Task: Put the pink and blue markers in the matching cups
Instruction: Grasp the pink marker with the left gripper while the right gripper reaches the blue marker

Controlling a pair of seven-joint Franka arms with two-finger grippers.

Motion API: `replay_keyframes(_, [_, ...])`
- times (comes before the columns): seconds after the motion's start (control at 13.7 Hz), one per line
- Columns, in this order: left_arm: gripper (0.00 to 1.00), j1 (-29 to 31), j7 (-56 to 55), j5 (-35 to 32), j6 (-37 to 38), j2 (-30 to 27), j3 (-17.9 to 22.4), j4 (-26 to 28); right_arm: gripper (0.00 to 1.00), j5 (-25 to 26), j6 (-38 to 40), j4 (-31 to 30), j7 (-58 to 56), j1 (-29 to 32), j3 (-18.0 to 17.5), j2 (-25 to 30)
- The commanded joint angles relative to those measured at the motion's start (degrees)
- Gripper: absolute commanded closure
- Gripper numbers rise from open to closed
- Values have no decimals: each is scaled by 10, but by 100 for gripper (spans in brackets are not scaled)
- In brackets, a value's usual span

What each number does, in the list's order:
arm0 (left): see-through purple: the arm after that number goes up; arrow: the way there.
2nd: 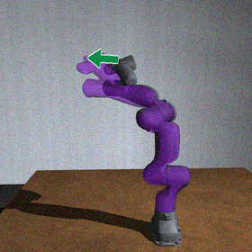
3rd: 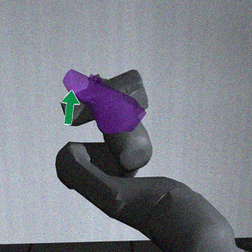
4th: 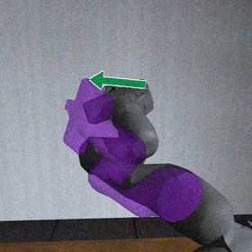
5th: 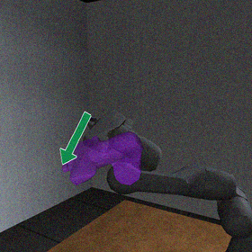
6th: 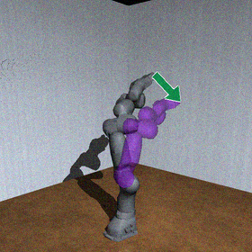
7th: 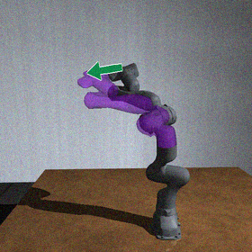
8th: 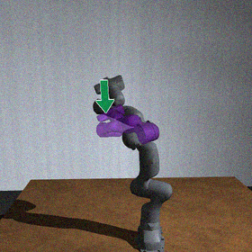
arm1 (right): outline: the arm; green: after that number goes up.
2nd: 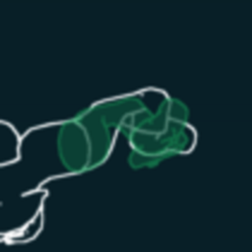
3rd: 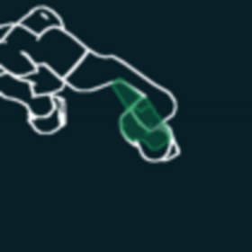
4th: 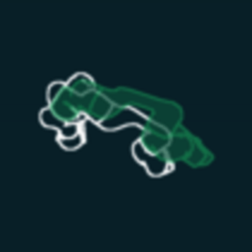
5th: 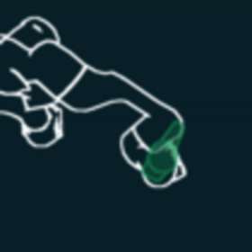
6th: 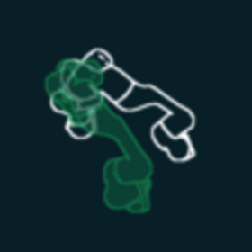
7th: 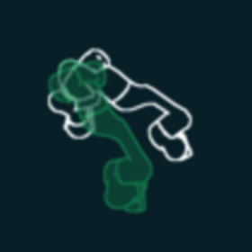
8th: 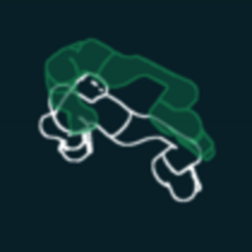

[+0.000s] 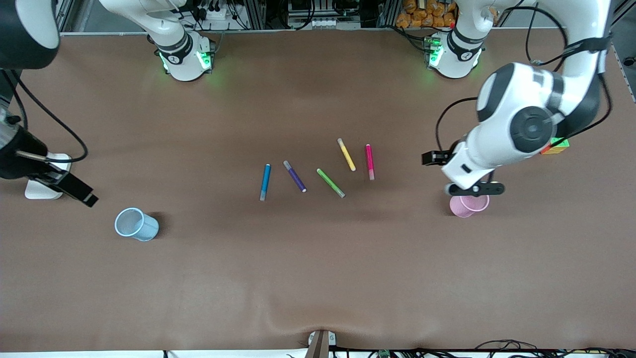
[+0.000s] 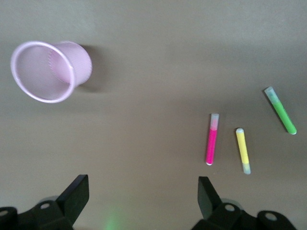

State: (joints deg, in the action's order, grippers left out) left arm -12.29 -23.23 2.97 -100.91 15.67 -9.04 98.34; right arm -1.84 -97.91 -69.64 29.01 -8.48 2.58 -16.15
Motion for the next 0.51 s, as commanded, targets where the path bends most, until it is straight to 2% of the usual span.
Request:
replay_keyframes(0.0, [0, -31, -51, 27, -25, 40, 0, -16, 0, -1, -3, 22, 10, -14, 1, -13])
replay_keyframes(0.22, [0, -65, -106, 38, -35, 87, 0, -38, 0, -3, -2, 21, -35, -41, 1, -17])
replay_keyframes(0.44, [0, -89, -147, 48, -74, 111, 1, -25, 0, -3, 26, 21, -89, -44, 1, -14])
